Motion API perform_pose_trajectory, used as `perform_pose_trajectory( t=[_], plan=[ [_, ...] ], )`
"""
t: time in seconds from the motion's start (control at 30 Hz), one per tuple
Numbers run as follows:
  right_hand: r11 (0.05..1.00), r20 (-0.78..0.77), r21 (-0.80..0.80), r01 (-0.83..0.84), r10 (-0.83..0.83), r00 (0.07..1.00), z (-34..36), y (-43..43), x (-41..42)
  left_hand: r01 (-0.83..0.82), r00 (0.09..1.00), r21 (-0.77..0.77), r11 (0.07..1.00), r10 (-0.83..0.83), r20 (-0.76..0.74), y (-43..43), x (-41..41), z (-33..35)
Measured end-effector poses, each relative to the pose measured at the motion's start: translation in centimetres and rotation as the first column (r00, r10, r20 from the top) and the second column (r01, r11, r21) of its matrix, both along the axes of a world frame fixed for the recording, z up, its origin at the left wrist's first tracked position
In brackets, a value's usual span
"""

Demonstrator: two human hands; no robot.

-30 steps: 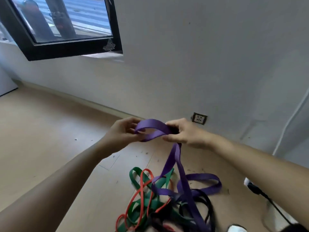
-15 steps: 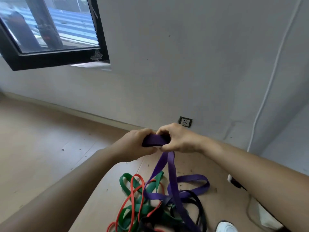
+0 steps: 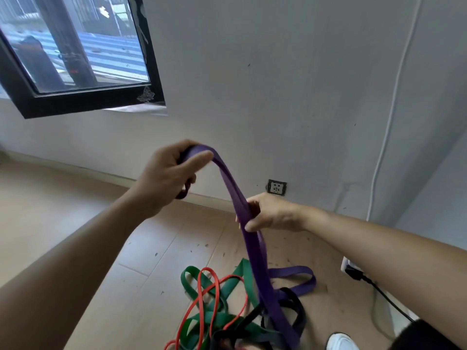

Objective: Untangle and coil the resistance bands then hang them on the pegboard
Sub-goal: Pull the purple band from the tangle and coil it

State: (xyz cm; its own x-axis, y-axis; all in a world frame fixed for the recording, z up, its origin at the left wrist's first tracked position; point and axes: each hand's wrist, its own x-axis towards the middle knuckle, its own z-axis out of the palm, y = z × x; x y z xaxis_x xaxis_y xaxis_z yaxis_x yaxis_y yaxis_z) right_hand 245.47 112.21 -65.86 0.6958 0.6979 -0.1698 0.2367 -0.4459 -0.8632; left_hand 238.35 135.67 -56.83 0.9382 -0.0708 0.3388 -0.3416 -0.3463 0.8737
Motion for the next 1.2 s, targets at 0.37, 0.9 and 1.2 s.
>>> perform_pose_trajectory(
  t=[0.37,0.9,1.2],
  plan=[
    [0.986,0.147,0.119,0.112,-0.13,0.981,4.2,-1.7,1.1,-0.239,0.971,-0.389,0.89,0.206,-0.125,6.1,0.3,-1.2],
    [0.915,0.323,0.39,0.1,-0.238,0.916,8.7,-0.5,0.0,0.276,0.828,0.154,0.949,-0.153,-0.54,4.5,-1.4,-6.2],
    [0.998,0.425,-0.009,-0.054,0.053,0.904,7.7,1.4,-1.1,0.195,0.908,-0.073,0.978,-0.208,-0.363,-0.5,-0.5,-3.5]
  ],
)
